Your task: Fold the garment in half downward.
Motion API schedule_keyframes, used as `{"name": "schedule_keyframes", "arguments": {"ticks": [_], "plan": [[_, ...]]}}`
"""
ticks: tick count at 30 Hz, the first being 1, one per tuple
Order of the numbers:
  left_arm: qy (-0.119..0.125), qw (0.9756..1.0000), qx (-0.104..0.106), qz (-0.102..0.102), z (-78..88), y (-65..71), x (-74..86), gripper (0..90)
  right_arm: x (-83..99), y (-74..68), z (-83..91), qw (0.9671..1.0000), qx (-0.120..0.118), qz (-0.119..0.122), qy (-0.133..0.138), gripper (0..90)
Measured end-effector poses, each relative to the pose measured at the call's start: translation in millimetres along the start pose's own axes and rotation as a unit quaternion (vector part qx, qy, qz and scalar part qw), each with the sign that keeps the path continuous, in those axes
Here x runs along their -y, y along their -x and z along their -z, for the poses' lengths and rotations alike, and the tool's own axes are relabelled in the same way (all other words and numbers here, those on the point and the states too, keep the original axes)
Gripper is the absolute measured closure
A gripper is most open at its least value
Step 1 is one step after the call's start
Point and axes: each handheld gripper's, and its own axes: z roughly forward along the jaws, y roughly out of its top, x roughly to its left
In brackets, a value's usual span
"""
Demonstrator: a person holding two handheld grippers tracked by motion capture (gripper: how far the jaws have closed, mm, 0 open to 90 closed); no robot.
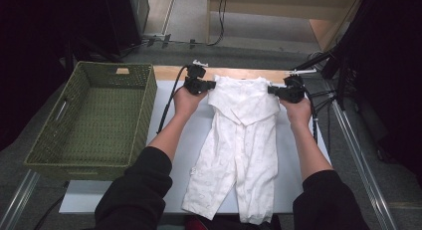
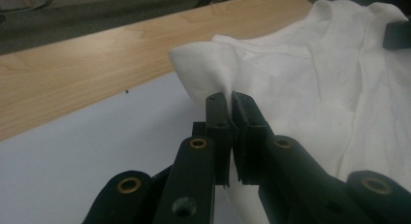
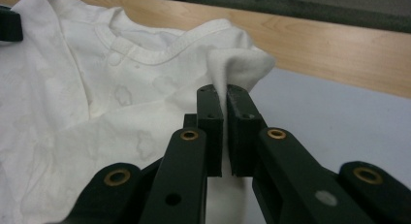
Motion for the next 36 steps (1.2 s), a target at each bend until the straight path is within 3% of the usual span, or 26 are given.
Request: {"name": "schedule_keyframes", "arguments": {"ticks": [11,16,20,22,27,36], "plan": [[0.032,0.9994,-0.009,-0.007,29.5,-8.5,-23.7,86.5,-37.1,-19.0,13.1,0.9993,0.001,0.026,0.026,83.6],[0.050,0.9986,-0.014,-0.013,46.0,-11.6,-39.5,86.5,-56.1,-25.6,21.9,0.9984,-0.009,0.026,0.049,83.6],[0.091,0.9951,-0.021,-0.034,65.3,-8.5,-54.2,86.5,-70.1,-29.9,29.2,0.9975,-0.009,0.035,0.060,83.6],[0.101,0.9942,-0.019,-0.031,69.8,-8.5,-57.7,86.5,-78.0,-32.7,35.2,0.9964,-0.009,0.038,0.075,83.6],[0.087,0.9958,-0.015,-0.024,66.3,-10.5,-49.5,86.4,-79.5,-37.0,33.9,0.9969,-0.005,0.045,0.064,83.5],[0.065,0.9978,-0.010,-0.012,57.8,-16.8,-26.7,86.3,-58.4,-36.8,18.5,0.9982,-0.009,0.044,0.039,83.4]]}}
